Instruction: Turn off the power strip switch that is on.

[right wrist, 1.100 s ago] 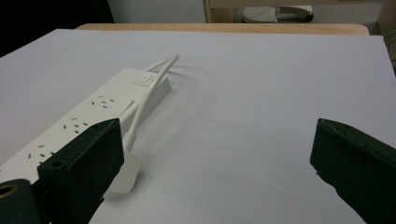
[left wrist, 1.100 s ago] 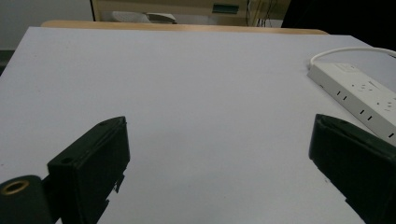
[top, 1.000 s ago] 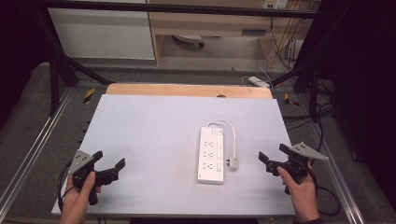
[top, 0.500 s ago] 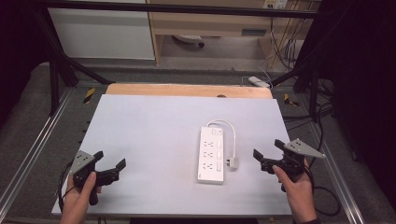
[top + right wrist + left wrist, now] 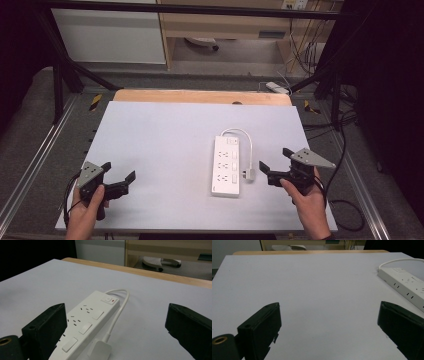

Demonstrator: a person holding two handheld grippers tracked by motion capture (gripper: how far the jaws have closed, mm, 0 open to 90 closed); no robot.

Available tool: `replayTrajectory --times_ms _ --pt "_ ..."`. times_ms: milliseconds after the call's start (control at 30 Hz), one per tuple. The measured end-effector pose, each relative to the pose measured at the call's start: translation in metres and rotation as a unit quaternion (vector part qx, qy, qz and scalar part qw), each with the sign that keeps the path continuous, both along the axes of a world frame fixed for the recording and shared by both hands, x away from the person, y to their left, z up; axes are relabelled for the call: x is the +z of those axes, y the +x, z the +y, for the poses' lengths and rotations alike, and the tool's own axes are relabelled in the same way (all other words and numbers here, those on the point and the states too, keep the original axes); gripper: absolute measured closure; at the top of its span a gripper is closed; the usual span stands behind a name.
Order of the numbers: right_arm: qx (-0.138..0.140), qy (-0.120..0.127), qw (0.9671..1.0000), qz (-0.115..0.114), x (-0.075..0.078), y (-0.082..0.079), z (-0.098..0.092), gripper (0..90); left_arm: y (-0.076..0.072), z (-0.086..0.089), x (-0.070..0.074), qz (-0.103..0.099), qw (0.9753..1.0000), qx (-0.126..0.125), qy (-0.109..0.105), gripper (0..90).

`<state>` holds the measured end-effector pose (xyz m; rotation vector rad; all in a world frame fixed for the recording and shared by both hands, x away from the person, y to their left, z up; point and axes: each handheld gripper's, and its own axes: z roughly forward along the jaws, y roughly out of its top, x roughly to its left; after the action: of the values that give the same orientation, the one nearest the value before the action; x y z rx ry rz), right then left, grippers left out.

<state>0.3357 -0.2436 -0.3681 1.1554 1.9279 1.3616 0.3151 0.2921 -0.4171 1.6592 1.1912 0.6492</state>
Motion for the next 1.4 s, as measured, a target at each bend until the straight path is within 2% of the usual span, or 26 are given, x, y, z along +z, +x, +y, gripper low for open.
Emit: replayTrajectory --times_ms 133,367,767,1033,1167,1200,1267,1333,1367,1400 --pt "0.004 -0.001 1.0000 0.003 -0.002 0.002 0.004 4.5 0.000 0.000 0.002 -0.007 1.0000 -0.001 0.003 5.4" --pt "0.021 -0.006 0.9998 0.002 -0.002 0.002 0.015 7.0 0.000 -0.002 0.002 -0.005 1.0000 -0.004 0.005 5.4" --pt "0.044 0.001 0.9990 0.005 -0.003 0.001 0.026 27.7 0.000 -0.001 0.002 -0.005 1.0000 -0.002 0.004 5.4" --pt "0.059 -0.014 0.9981 -0.007 -0.006 0.000 0.034 48.7 0.000 -0.001 0.002 -0.005 1.0000 -0.003 0.005 5.4" --pt "0.051 -0.022 0.9984 -0.006 -0.009 0.001 0.037 54.8 -0.001 -0.001 0.002 -0.005 1.0000 -0.003 0.005 5.4" --pt "0.051 -0.025 0.9984 -0.008 -0.011 0.001 0.039 59.5 -0.001 -0.001 0.002 -0.006 1.0000 -0.003 0.005 5.4" --pt "0.050 -0.024 0.9984 -0.006 -0.012 0.000 0.040 61.7 0.000 -0.001 0.002 -0.005 1.0000 -0.003 0.005 5.4" --pt "0.056 -0.021 0.9982 -0.007 -0.014 0.000 0.040 69.3 0.000 -0.002 0.002 -0.005 1.0000 -0.003 0.006 5.4" --pt "0.056 -0.021 0.9982 -0.007 -0.014 0.000 0.040 69.3 -0.001 -0.001 0.002 -0.005 0.9999 -0.004 0.009 5.4" --pt "0.059 -0.016 0.9981 -0.008 -0.016 0.000 0.041 73.2 -0.001 -0.001 0.002 -0.005 0.9999 -0.004 0.008 5.4"
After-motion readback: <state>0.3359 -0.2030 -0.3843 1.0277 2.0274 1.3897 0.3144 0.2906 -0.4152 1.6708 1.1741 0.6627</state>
